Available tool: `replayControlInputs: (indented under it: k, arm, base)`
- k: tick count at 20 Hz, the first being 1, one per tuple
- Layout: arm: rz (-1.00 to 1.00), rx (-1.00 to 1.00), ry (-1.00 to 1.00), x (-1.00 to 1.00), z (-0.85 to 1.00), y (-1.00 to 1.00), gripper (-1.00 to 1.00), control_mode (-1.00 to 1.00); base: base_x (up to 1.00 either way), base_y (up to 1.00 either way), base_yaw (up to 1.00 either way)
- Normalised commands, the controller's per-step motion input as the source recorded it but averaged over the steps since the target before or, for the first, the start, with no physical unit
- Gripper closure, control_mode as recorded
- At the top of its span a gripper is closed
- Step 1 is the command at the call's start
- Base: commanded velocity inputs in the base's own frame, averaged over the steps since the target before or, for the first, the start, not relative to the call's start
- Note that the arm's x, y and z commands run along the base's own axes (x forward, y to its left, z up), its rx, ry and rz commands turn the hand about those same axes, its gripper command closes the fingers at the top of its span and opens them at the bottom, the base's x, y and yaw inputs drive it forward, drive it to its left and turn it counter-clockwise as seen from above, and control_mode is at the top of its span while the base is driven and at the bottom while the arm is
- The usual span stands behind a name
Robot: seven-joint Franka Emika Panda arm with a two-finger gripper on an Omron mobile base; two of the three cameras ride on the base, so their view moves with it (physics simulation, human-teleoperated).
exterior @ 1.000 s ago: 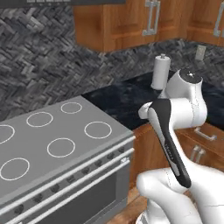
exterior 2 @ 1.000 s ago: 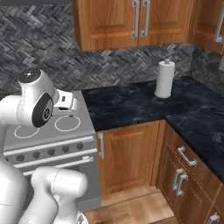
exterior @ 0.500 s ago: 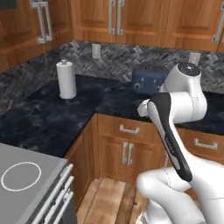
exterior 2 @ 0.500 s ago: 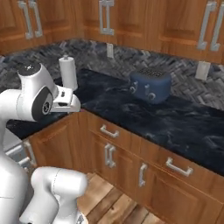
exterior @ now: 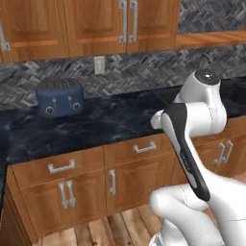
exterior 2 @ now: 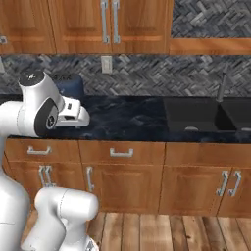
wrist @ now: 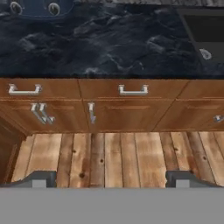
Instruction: Navigate to the sink.
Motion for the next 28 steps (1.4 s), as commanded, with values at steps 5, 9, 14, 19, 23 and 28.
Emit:
replayControlInputs:
  k: [5,9,14,19,23,28]
  arm:
    - [0.00,0.00,0.00,0.00,0.00,0.00,-1.00,1.00]
    - [0.00,0.00,0.00,0.00,0.00,0.00,-1.00,1.00]
    - [0.00,0.00,0.00,0.00,0.00,0.00,-1.00,1.00]
    - [0.00,0.00,0.00,0.00,0.00,0.00,-1.00,1.00]
    - [0.00,0.00,0.00,0.00,0.00,0.00,-1.00,1.00]
    - [0.00,0.00,0.00,0.00,0.00,0.00,-1.00,1.00]
  base:
    - [0.07,-0.99,-0.56]
    - [0.43,-1.00,-0.08]
    - [0.96,-1.00,0.08]
    - [1.00,-1.00,0.11]
    - [1.00,-1.00,0.08]
    - [1.00,-0.91,0.09]
